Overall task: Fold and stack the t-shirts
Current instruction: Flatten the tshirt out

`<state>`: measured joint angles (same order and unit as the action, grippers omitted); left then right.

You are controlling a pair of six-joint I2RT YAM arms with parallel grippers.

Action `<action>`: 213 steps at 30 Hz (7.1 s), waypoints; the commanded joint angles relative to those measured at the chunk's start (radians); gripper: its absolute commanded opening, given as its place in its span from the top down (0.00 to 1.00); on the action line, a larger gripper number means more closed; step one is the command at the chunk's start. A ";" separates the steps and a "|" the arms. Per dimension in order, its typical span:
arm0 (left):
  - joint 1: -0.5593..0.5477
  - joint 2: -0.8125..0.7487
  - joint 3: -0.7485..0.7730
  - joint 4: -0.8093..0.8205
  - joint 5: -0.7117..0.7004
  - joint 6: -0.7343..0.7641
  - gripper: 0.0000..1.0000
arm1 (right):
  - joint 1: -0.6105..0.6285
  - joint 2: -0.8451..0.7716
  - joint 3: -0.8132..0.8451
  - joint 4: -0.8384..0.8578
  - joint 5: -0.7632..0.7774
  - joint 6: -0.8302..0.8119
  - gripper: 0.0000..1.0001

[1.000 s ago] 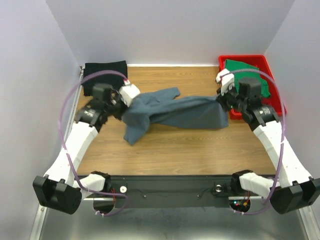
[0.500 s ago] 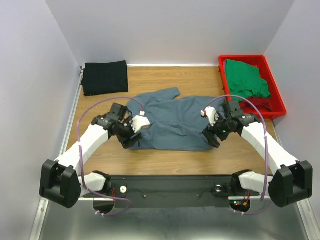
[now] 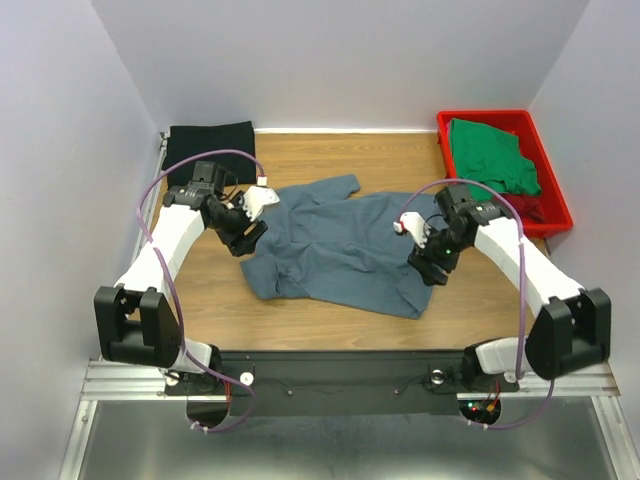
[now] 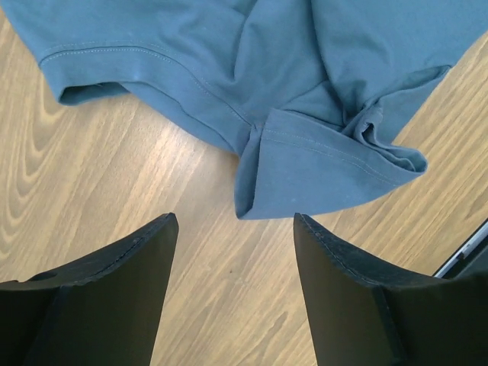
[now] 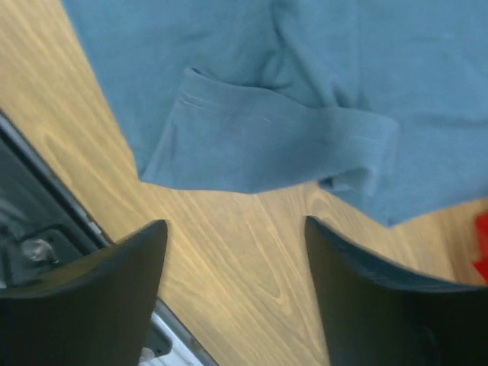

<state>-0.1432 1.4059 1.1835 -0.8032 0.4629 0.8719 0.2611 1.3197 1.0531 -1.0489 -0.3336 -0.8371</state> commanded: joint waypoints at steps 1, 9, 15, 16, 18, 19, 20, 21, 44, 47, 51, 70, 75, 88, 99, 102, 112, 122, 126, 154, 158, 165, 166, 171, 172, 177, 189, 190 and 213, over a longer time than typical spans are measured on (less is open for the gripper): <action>-0.002 -0.005 0.035 -0.005 0.020 -0.014 0.28 | 0.007 0.081 0.097 -0.019 -0.053 0.053 0.35; -0.001 -0.008 -0.015 0.059 -0.010 -0.077 0.28 | 0.197 0.145 -0.014 0.140 0.010 0.444 0.51; 0.001 -0.007 -0.019 0.068 -0.018 -0.082 0.28 | 0.251 0.211 -0.001 0.216 0.102 0.611 0.55; -0.001 -0.008 -0.019 0.068 -0.020 -0.082 0.28 | 0.260 0.220 -0.008 0.224 0.116 0.627 0.55; -0.001 -0.011 -0.018 0.070 -0.024 -0.082 0.28 | 0.277 0.233 -0.022 0.246 0.146 0.657 0.55; -0.001 -0.012 -0.022 0.075 -0.027 -0.080 0.28 | 0.279 0.243 -0.028 0.259 0.154 0.665 0.55; -0.001 -0.013 -0.025 0.076 -0.030 -0.082 0.28 | 0.283 0.249 -0.031 0.262 0.166 0.674 0.55; -0.001 -0.016 -0.027 0.079 -0.032 -0.082 0.28 | 0.283 0.256 -0.031 0.277 0.180 0.685 0.55; 0.004 -0.008 -0.058 0.111 -0.041 -0.080 0.28 | 0.299 0.288 -0.024 0.296 0.260 0.728 0.72; 0.005 -0.004 -0.055 0.110 -0.046 -0.080 0.28 | 0.296 0.265 -0.022 0.282 0.272 0.722 0.74; 0.008 0.004 -0.042 0.101 -0.043 -0.073 0.28 | 0.297 0.242 -0.013 0.259 0.275 0.718 0.84; -0.096 0.152 0.008 0.009 0.042 0.101 0.28 | 0.276 0.112 -0.011 0.221 0.327 0.707 0.99; -0.134 0.223 0.031 0.022 0.042 0.095 0.28 | 0.254 0.102 -0.010 0.219 0.327 0.699 0.99; -0.170 0.309 0.059 0.024 0.062 0.093 0.47 | 0.224 0.107 0.001 0.219 0.327 0.682 0.99; -0.141 0.200 0.123 -0.037 0.071 0.082 1.00 | 0.179 0.098 0.021 0.204 0.346 0.673 0.99; -0.115 0.176 0.137 -0.053 0.072 0.085 1.00 | 0.139 0.090 0.031 0.194 0.341 0.656 0.99; 0.024 0.162 0.241 -0.025 0.132 0.001 1.00 | -0.042 0.042 0.149 0.167 0.311 0.576 0.99; 0.019 0.229 0.111 0.045 0.131 -0.016 1.00 | -0.048 0.079 0.114 0.167 0.251 0.575 1.00; 0.019 0.243 0.099 0.049 0.105 -0.008 0.94 | -0.048 0.102 0.113 0.168 0.243 0.566 0.99; 0.066 0.450 0.301 -0.166 0.223 0.073 0.41 | -0.048 0.142 0.091 0.168 0.220 0.570 1.00; 0.103 0.543 0.382 -0.275 0.296 0.117 0.26 | -0.048 0.147 0.087 0.168 0.225 0.570 0.99; 0.114 0.512 0.363 -0.226 0.286 0.054 0.29 | -0.048 0.148 0.085 0.168 0.231 0.573 0.99; 0.114 0.501 0.358 -0.205 0.267 0.033 0.31 | -0.048 0.148 0.087 0.168 0.231 0.575 0.99; 0.136 0.478 0.324 -0.217 0.217 0.026 0.37 | -0.048 0.148 0.087 0.168 0.234 0.572 0.99; 0.136 0.478 0.317 -0.215 0.212 0.026 0.37 | -0.048 0.148 0.087 0.167 0.234 0.573 0.99; 0.192 0.489 0.292 -0.218 0.184 0.039 0.33 | -0.048 0.144 0.085 0.167 0.235 0.575 0.99; 0.200 0.535 0.257 -0.237 0.209 0.065 0.31 | -0.048 0.147 0.087 0.167 0.238 0.573 1.00; 0.200 0.541 0.255 -0.241 0.215 0.075 0.32 | -0.048 0.145 0.087 0.167 0.238 0.573 0.99; 0.146 0.539 0.242 -0.277 0.303 0.112 0.42 | -0.046 0.144 0.090 0.167 0.251 0.578 0.99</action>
<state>0.0013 1.9644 1.4292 -1.0698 0.7486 0.9939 0.2108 1.4685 1.1454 -0.8829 -0.0967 -0.2653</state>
